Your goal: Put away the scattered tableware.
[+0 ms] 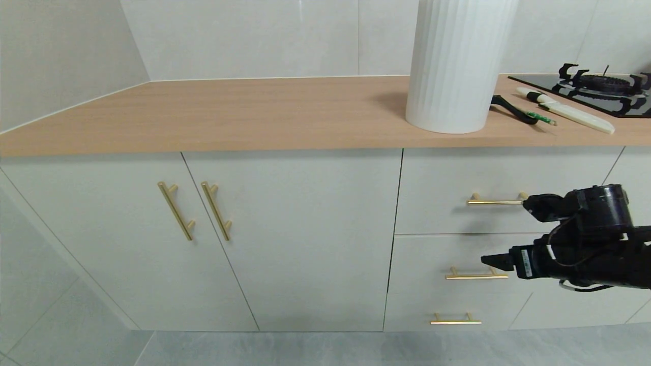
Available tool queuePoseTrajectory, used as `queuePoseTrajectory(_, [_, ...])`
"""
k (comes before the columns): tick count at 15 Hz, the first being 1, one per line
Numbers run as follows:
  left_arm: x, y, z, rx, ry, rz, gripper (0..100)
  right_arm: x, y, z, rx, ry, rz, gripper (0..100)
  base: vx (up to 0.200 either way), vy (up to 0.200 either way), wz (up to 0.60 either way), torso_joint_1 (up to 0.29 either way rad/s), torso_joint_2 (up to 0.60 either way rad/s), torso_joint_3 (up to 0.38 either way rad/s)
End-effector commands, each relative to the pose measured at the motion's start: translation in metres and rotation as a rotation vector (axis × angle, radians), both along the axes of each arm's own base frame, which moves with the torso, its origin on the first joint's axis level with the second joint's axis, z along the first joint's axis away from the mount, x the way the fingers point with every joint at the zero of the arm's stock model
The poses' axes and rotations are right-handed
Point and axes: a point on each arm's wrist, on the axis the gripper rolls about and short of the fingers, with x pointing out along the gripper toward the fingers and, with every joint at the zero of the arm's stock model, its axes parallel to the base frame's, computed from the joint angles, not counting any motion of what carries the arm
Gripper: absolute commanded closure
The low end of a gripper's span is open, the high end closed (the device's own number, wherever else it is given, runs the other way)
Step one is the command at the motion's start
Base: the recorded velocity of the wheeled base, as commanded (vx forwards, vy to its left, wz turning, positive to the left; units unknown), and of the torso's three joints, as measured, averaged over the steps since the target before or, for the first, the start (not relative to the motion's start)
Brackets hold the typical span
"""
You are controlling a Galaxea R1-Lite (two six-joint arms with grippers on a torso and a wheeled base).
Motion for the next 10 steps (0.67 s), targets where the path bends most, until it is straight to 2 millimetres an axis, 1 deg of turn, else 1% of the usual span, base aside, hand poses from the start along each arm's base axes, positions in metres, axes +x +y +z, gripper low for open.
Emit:
queuePoseTrajectory(1, [0.0,0.0,0.0,0.0,0.0,0.0,0,0.026,0.0,-0.047,-0.038,0.083,-0.04,0,0.0,0.0,0.0,0.0,0.0,0.0])
queuePoseTrajectory(4, [0.0,0.0,0.0,0.0,0.0,0.0,0,0.04,-0.005,-0.068,-0.09,0.055,-0.118,0,0.0,0.0,0.0,0.0,0.0,0.0])
queuePoseTrajectory(10, [0.0,0.0,0.0,0.0,0.0,0.001,0,0.05,-0.01,-0.085,-0.105,0.044,-0.158,0,0.0,0.0,0.0,0.0,0.0,0.0])
